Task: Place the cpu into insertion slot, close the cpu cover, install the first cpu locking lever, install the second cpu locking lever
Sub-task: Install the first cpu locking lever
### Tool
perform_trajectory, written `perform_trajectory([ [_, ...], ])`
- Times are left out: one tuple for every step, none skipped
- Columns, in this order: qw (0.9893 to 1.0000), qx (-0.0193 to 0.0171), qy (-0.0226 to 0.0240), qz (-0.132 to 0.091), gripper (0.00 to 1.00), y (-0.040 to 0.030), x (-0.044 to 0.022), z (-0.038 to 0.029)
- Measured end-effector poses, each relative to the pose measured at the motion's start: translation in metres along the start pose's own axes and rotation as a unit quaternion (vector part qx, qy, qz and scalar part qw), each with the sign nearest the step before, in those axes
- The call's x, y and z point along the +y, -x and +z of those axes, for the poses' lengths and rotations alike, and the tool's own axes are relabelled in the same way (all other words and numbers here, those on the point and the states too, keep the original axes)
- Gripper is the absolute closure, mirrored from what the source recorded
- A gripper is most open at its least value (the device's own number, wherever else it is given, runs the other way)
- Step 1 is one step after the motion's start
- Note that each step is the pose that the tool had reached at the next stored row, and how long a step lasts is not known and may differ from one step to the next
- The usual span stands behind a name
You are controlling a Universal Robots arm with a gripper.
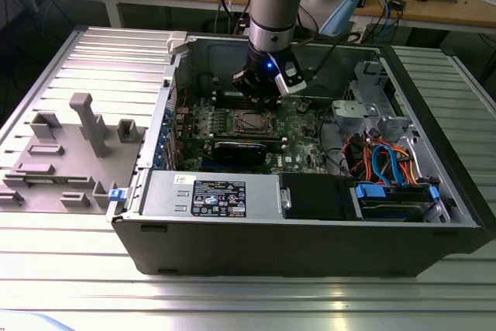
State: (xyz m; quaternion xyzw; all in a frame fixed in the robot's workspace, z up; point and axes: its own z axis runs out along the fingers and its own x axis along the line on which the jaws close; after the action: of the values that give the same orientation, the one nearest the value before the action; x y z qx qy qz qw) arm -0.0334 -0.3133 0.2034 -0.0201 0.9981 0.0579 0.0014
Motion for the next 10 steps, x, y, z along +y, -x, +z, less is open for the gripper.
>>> perform_trajectory([
  [1.0000,0.0000,0.0000,0.000,0.89,0.0000,0.0000,-0.0001],
  [1.0000,0.0000,-0.0001,0.000,0.89,0.0000,0.0001,-0.0006],
  [1.0000,0.0001,-0.0001,0.000,0.89,0.0000,0.0001,-0.0010],
  [1.0000,0.0001,-0.0001,0.000,0.89,0.0000,0.0001,-0.0012],
  [1.0000,0.0001,-0.0001,0.000,0.89,0.0000,0.0001,-0.0014],
  [1.0000,0.0000,0.0000,0.000,0.89,0.0000,0.0001,-0.0015],
  [1.0000,0.0001,-0.0001,0.000,0.89,0.0000,0.0001,-0.0016],
  [1.0000,0.0001,-0.0001,0.000,0.89,0.0000,0.0002,-0.0017],
  [1.0000,0.0001,-0.0001,0.000,0.89,0.0000,0.0002,-0.0019],
  [1.0000,0.0001,-0.0001,0.000,0.89,0.0000,0.0002,-0.0019],
])
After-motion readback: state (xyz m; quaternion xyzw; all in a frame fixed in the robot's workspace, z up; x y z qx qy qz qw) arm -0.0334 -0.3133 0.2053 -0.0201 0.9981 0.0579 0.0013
